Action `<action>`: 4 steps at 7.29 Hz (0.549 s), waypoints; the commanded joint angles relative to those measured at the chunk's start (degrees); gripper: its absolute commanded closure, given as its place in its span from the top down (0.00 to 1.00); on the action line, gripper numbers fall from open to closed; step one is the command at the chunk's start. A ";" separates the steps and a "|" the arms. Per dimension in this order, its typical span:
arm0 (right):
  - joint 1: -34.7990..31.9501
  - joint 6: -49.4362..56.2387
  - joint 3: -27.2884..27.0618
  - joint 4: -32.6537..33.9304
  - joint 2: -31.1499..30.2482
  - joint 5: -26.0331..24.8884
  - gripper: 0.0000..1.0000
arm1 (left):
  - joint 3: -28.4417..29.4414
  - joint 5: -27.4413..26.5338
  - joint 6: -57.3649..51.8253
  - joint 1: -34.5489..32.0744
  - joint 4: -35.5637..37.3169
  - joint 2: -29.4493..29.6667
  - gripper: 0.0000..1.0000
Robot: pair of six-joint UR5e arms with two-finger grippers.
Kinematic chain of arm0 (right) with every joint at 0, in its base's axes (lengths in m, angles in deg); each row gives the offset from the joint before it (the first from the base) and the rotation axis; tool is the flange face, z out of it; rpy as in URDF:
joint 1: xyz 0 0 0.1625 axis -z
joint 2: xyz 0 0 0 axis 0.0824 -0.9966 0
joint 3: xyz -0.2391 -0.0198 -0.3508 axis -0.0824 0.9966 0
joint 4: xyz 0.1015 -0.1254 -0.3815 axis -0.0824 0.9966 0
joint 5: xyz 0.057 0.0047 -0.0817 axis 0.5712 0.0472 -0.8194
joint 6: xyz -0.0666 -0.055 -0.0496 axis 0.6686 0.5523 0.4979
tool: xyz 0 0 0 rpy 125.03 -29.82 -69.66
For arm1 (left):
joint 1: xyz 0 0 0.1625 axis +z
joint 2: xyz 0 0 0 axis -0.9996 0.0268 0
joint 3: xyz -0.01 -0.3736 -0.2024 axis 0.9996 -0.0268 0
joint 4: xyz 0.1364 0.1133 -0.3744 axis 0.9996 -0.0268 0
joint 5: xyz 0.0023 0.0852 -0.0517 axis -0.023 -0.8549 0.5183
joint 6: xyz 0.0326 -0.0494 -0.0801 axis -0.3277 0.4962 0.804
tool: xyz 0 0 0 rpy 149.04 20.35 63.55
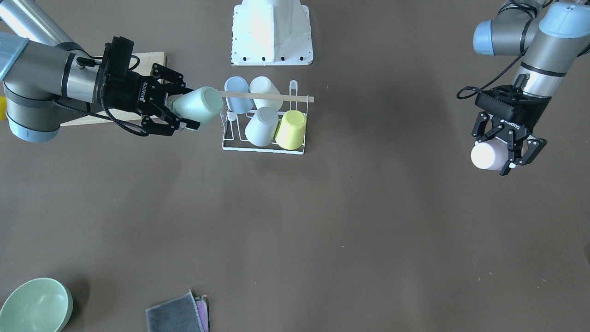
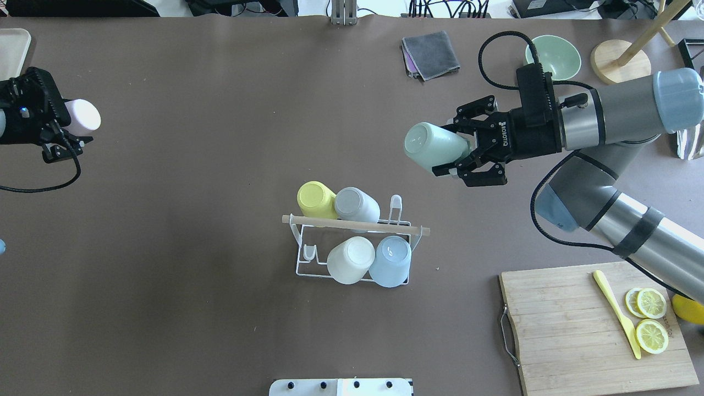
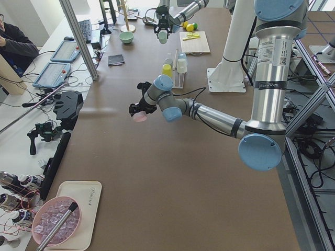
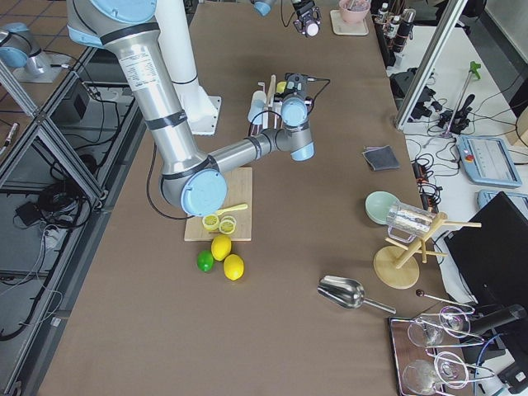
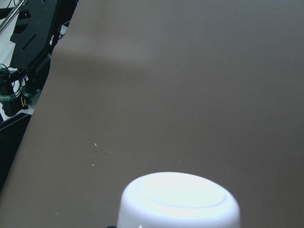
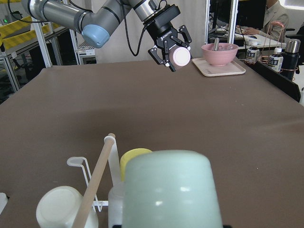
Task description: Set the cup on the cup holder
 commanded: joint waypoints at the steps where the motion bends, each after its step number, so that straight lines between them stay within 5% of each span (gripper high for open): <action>1: 5.93 -0.03 0.78 -5.89 -0.89 -9.68 0.12 | -1.68 3.06 1.26 4.27 -11.52 0.25 0.49; 4: 9.56 -0.03 1.66 -8.12 -1.60 -19.12 0.12 | -2.66 3.25 12.59 16.65 -35.94 -0.28 0.48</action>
